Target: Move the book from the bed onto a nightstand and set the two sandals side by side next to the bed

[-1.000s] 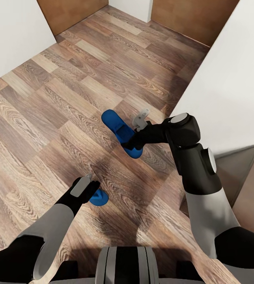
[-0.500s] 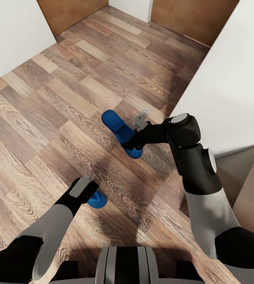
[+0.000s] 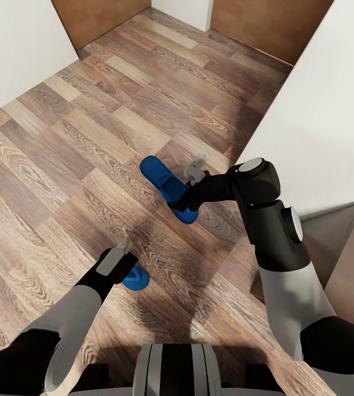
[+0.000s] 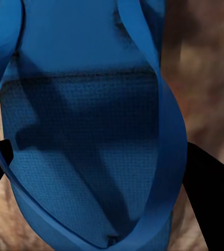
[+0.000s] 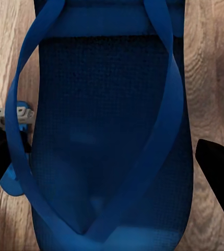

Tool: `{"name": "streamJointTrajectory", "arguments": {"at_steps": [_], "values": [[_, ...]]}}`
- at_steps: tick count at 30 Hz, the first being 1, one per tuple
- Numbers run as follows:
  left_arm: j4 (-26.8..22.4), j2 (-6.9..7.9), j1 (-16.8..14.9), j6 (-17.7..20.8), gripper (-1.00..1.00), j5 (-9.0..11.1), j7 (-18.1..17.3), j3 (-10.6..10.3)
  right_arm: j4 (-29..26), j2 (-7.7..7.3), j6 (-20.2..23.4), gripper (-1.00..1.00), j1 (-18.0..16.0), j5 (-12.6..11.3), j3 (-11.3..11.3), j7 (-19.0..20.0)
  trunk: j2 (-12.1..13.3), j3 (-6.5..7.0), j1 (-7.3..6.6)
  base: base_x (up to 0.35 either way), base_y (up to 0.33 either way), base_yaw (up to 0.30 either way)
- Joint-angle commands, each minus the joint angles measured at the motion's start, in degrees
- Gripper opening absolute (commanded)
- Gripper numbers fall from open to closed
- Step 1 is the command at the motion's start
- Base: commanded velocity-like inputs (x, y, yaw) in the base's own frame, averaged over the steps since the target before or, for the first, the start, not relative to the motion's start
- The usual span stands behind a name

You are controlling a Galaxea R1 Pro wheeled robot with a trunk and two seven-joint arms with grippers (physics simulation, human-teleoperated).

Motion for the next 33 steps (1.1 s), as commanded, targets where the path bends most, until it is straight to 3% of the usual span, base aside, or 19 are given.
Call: {"name": "streamJointTrajectory", "arguments": {"at_steps": [1, 16, 19, 20, 23, 24, 26, 28, 31, 33], "values": [[-0.3, 0.02, 0.0, 0.2, -1.0, 0.1, 0.5, -0.3, -0.1, 0.02, 0.4, -1.0, 0.0, 0.6, 0.0, 0.6, 0.0, -0.03, -0.01, 0.0, 0.0, 0.0], [-3.6, -0.01, 0.6, 1.0, -1.0, -0.4, 2.0, -0.8, 0.0, 0.15, 0.4, -1.0, 0.0, 1.0, 0.1, 0.6, 0.0, -0.03, -0.01, 0.0, 0.0, 0.0], [-11.0, 0.25, 3.5, 3.8, -1.0, -0.5, 5.0, -1.6, 0.0, 0.76, 0.4, -1.0, -0.5, 2.4, 0.1, 0.5, 0.0, -0.03, -0.01, 0.0, 0.0, 0.0], [-17.7, 0.86, 6.2, 6.2, -1.0, -0.6, 7.0, -2.0, 0.0, 1.42, 0.4, -1.0, -0.8, 3.7, -0.1, 0.4, 0.0, -0.03, -0.01, 0.0, 0.0, 0.0], [-30.1, 3.07, 11.1, 10.4, -1.0, -0.6, 10.5, -2.3, 0.0, 2.59, 0.4, -1.0, -0.8, 5.2, -2.2, 0.2, 0.0, -0.03, -0.01, 0.0, 0.0, 0.0], [-41.8, 5.65, 15.2, 14.0, -1.0, -0.6, 14.6, -2.4, 0.0, 3.33, 0.4, -1.0, 0.3, 5.7, -7.0, 0.2, 0.0, -0.03, -0.01, 0.0, 0.0, 0.0], [-50.3, 7.67, 17.8, 17.2, -1.0, -0.5, 18.0, -2.4, 0.0, 3.68, 0.4, -1.0, 4.2, 5.7, -10.8, 0.1, 0.0, -0.03, -0.01, 0.0, 0.0, 0.0], [-55.4, 8.86, 19.3, 20.6, -1.0, -0.5, 19.7, -2.4, 0.0, 3.68, 0.4, -1.0, 8.8, 5.7, -12.8, -0.4, 0.0, 0.19, -0.03, 0.0, 0.0, 0.0], [-59.1, 9.63, 20.2, 23.9, -1.0, -0.5, 21.0, -2.3, 0.5, 3.68, 0.4, -1.0, 13.3, 5.5, -14.2, -2.8, 0.0, 0.85, -0.11, 0.0, 0.0, 0.0], [-60.4, 10.15, 20.3, 25.9, -1.0, -0.5, 21.4, -2.3, 0.9, 3.68, 0.4, -1.0, 16.7, 3.9, -14.9, -5.2, 0.1, 1.3, -0.16, 0.0, 0.0, 0.0]]}}
